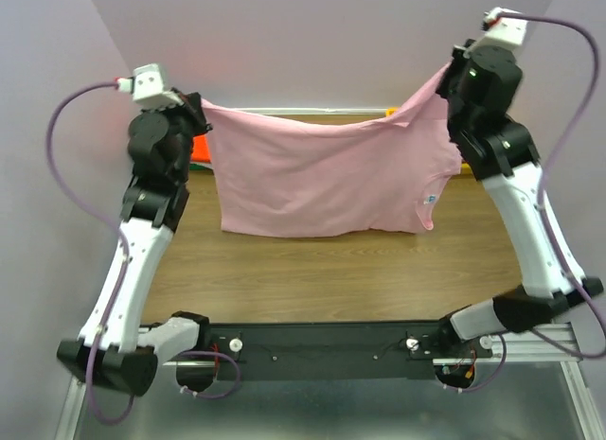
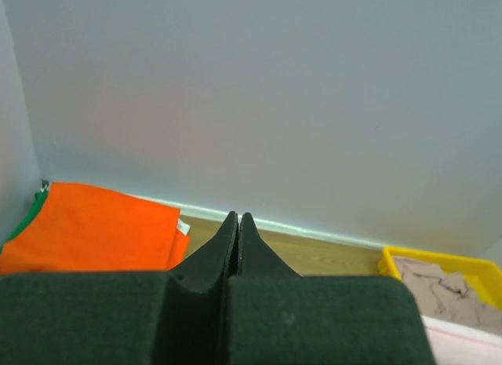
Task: Fold and stack the t-shirts
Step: Flatten the tshirt out
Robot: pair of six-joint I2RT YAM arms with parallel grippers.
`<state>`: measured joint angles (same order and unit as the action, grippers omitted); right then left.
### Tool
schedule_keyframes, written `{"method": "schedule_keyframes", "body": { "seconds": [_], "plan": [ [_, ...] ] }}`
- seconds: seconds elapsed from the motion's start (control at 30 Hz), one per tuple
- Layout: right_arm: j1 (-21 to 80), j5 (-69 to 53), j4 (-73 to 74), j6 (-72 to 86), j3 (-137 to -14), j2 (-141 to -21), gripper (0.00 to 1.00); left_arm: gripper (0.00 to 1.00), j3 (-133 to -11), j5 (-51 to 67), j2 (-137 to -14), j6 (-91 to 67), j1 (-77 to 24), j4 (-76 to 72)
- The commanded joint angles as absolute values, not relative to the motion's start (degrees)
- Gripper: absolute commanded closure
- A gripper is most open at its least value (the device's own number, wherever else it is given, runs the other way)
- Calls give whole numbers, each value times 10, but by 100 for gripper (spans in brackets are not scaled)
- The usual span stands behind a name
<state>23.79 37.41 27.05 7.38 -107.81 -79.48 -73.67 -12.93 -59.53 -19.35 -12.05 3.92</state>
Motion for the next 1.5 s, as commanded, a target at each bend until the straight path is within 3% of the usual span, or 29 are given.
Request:
{"method": "schedule_keyframes", "body": {
  "seconds": [0.0,0.3,0.73,1.0,1.27,1.47],
  "plan": [
    [214,351,251,53,-1122,-893,100,100,-772,-106,-691,-183,-116,17],
    [212,321,249,11,-1248,-934,100,100,-906,-92,-710,-158,-115,12],
    [212,200,212,5,-1159,-727,100,100,-800,-29,-454,-109,-116,-53],
    [211,137,210,5,-1172,-671,100,100,-836,-46,-384,-68,-116,-1],
    [212,141,200,10,-1162,-750,100,100,-787,-46,-440,-112,-116,17],
    [212,190,179,15,-1141,-912,100,100,-667,-106,-618,-135,-96,-36]
  ]
}}
